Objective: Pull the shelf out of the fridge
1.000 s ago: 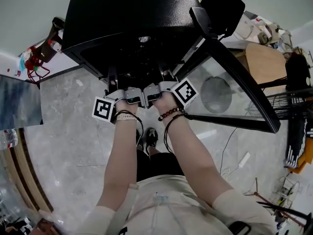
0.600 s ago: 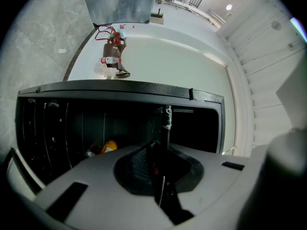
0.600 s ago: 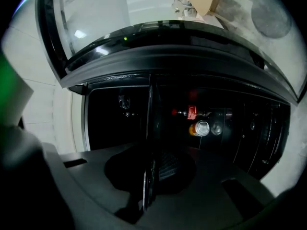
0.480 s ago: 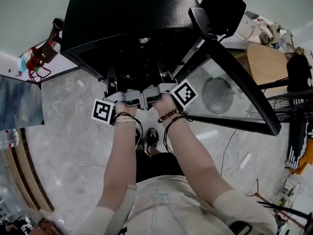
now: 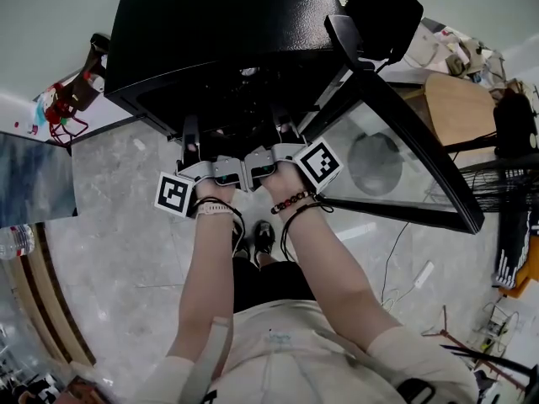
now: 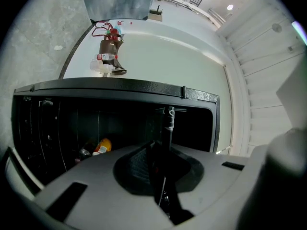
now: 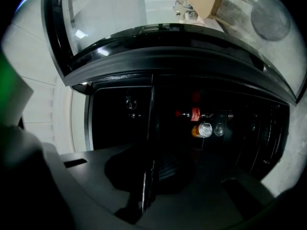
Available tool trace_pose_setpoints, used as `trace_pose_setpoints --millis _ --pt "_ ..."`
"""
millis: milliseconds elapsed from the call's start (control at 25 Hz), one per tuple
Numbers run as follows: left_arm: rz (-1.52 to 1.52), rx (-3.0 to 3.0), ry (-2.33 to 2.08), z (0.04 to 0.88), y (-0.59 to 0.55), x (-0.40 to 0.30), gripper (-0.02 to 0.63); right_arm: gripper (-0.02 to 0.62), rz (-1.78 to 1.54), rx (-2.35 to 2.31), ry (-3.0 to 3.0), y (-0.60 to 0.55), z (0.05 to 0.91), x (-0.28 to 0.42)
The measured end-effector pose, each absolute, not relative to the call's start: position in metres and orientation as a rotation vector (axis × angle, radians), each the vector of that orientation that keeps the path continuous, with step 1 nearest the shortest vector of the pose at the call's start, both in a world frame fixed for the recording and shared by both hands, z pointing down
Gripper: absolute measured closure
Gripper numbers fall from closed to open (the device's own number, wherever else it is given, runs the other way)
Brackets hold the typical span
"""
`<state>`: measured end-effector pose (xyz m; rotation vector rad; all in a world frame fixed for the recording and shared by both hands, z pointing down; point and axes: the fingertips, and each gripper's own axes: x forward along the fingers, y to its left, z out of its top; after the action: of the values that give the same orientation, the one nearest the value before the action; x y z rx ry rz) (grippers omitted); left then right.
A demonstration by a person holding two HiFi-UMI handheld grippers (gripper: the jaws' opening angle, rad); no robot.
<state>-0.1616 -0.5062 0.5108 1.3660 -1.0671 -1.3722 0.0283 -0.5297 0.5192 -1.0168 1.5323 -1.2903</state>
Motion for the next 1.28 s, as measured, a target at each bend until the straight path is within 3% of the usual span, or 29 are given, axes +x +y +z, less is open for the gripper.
trace_pose_setpoints --millis 1280 --pt "-1.386 1.370 -1.004 0.523 -0.432 -0.153 0.584 0.568 -1.289 -1.019 1.526 -0.451 0.525 0.036"
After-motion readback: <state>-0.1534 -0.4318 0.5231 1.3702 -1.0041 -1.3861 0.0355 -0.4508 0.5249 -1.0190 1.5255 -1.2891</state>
